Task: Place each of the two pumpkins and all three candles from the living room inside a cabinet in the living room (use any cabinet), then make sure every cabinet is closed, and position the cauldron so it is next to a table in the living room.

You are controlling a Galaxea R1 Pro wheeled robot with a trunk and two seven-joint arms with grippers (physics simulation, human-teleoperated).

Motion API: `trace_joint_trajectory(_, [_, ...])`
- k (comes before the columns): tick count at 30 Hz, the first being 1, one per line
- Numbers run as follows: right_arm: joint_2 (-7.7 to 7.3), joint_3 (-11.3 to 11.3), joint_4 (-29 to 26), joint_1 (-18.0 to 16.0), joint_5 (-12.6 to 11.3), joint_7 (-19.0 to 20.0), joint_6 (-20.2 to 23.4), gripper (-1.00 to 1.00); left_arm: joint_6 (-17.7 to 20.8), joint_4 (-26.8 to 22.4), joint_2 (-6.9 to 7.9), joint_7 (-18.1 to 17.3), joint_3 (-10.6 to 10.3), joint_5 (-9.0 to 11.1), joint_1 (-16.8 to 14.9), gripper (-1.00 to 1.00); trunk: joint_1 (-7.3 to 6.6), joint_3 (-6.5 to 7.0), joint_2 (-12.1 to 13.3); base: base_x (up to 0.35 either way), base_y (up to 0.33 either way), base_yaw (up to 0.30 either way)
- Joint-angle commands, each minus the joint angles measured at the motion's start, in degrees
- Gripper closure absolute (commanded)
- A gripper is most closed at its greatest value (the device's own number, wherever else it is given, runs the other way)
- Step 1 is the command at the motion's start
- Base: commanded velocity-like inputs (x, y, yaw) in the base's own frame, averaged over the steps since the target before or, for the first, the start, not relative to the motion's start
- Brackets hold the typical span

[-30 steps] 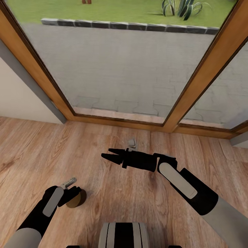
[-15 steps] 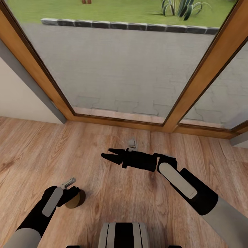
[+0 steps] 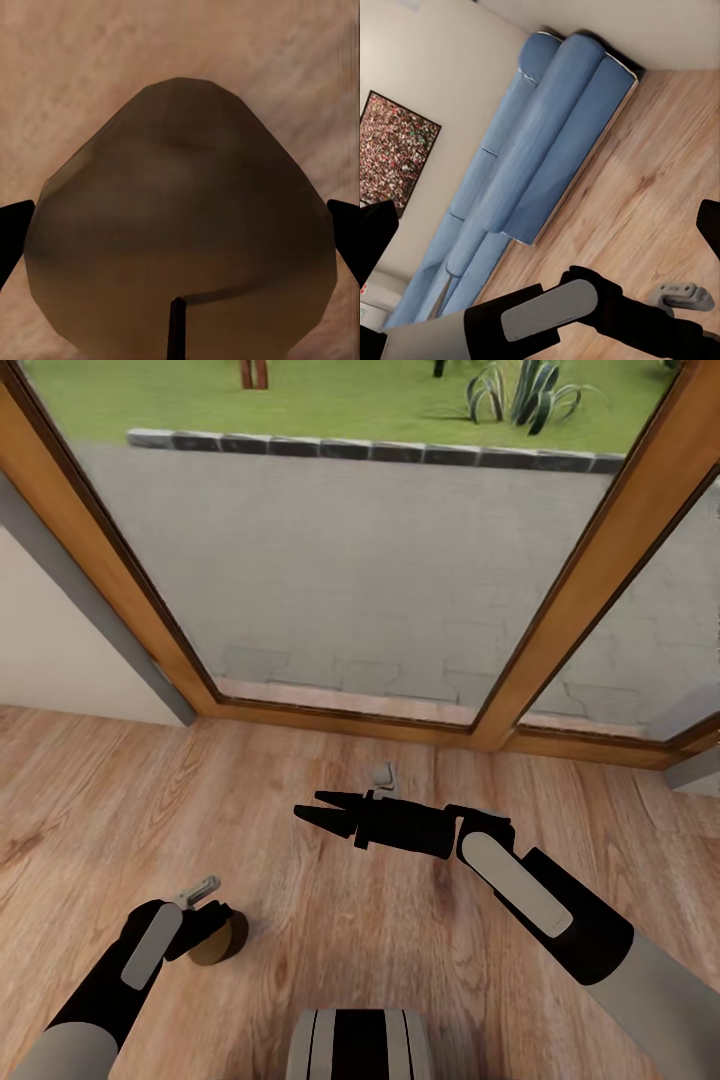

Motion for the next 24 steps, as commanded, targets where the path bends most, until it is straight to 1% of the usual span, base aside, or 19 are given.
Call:
trace_joint_trajectory(1, [-0.04,0.05,-0.01,-0.05,-0.45,-0.05,0.22,-1.0,0.2,-0.08,0.02,0.53,0.04,0.56,0.0,1.0,-0.03,0.19,0.0,0.0,0.0,0.0])
trace_joint_trajectory(5, [-0.01,0.05,0.19,-0.05,-0.42,-0.05,0.22,-1.0,0.24,-0.26,0.09,0.72,0.08,0.55,-0.02,1.0,-0.13,1.08,0.05,0.0,0.0,0.0])
trace_joint_trajectory(8, [0.04,-0.03,1.77,-0.05,-0.45,-0.02,0.17,-1.0,0.3,-0.58,0.13,1.05,0.15,0.55,-0.04,1.0,-0.21,1.74,0.09,0.0,0.0,0.0])
trace_joint_trajectory(14, [0.16,-0.18,7.05,-0.05,-0.41,0.08,0.08,-1.0,0.6,-1.67,0.17,1.18,0.34,0.58,-0.07,1.0,-0.37,3.07,0.17,0.0,0.0,0.0])
trace_joint_trajectory(15, [0.19,-0.19,7.85,-0.05,-0.39,0.06,0.1,-1.0,0.69,-2.08,0.18,1.15,0.75,0.65,-0.07,1.0,-0.39,3.29,0.19,0.0,0.0,0.0])
trace_joint_trajectory(17, [0.2,-0.21,9.05,-0.05,-0.37,0.09,0.07,-1.0,1.16,-2.74,0.12,1.09,2.82,0.82,-0.07,1.0,-0.44,3.74,0.21,-0.01,0.0,0.0])
trace_joint_trajectory(18, [0.19,-0.21,9.43,-0.05,-0.37,0.05,0.06,-1.0,2.0,-2.94,0.14,1.06,4.06,0.86,-0.07,1.0,-0.47,3.96,0.23,-0.122,0.0,0.0])
trace_joint_trajectory(19, [0.17,-0.21,9.58,-0.05,-0.36,0.0,0.09,-1.0,2.89,-3.24,0.16,1.03,4.67,0.88,-0.07,1.0,-0.49,4.18,0.24,-0.199,0.0,0.0])
trace_joint_trajectory(20, [0.18,-0.29,9.74,-0.05,-0.36,-0.35,0.11,-1.0,5.33,-4.88,0.17,1.0,5.57,0.84,-0.04,1.0,-0.52,4.4,0.25,-0.281,0.0,0.0])
trace_joint_trajectory(24, [0.15,-2.05,10.74,-0.05,-0.28,-2.17,0.1,-1.0,9.47,-9.17,0.11,0.99,6.83,0.77,0.06,1.0,-0.62,5.29,0.31,-0.233,0.0,0.0])
